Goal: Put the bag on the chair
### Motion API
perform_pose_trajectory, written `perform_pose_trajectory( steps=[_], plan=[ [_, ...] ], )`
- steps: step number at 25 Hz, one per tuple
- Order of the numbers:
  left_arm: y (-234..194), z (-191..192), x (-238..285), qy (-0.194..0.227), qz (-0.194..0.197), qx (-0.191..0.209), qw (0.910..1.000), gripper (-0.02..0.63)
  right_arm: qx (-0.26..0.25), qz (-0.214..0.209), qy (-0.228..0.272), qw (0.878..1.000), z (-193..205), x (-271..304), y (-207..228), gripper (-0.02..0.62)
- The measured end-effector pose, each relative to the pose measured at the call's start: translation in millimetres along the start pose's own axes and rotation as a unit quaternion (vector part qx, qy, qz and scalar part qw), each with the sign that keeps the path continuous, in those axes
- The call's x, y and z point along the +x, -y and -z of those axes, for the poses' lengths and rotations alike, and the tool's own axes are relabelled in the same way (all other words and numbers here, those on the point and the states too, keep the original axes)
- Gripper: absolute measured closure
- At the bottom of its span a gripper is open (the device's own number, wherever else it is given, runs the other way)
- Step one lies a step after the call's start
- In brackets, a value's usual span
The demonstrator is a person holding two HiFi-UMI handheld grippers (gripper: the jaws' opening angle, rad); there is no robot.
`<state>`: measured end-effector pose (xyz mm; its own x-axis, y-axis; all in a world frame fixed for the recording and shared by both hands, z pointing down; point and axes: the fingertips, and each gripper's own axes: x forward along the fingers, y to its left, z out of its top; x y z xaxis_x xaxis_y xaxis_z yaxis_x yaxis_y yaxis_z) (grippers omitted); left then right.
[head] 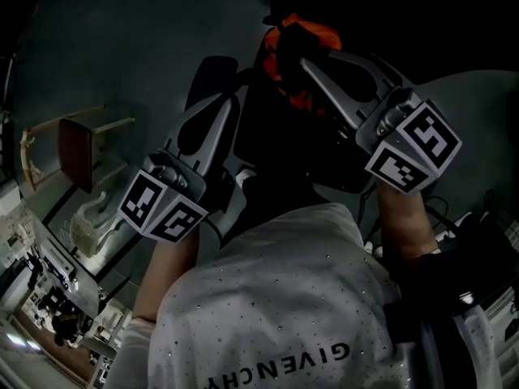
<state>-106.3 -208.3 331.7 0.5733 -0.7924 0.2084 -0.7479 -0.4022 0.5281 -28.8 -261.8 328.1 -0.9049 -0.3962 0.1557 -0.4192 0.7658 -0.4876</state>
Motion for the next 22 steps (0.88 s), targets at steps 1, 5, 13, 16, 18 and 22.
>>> perform_pose_trajectory(
  steps=[1, 5, 13, 16, 18, 22],
  plan=[
    [-1.3, 1.7, 0.7, -0.002, 0.001, -0.004, 1.0, 0.598, 0.006, 0.004, -0.001, 1.0, 3.8, 0.7, 5.2, 0.571],
    [-6.4, 6.9, 9.9, -0.006, 0.011, -0.023, 0.9997, 0.598, 0.031, 0.016, -0.009, 0.999, 16.5, 4.0, 26.0, 0.571],
    [-19.2, 33.7, 30.1, -0.076, -0.005, 0.011, 0.997, 0.598, 0.063, 0.057, -0.025, 0.996, 48.0, -1.9, 68.1, 0.569],
    [-26.4, 38.6, 30.8, -0.078, -0.013, 0.001, 0.9969, 0.598, 0.066, 0.071, -0.043, 0.994, 67.3, -0.3, 75.6, 0.568],
    [-29.7, 45.3, 32.1, -0.086, -0.021, 0.0, 0.9961, 0.598, 0.058, 0.082, -0.062, 0.993, 81.8, -0.4, 80.6, 0.568],
    [-31.1, 58.0, 35.1, -0.109, -0.023, -0.003, 0.9938, 0.598, 0.046, 0.098, -0.095, 0.99, 103.3, -2.3, 89.7, 0.568]
  ],
)
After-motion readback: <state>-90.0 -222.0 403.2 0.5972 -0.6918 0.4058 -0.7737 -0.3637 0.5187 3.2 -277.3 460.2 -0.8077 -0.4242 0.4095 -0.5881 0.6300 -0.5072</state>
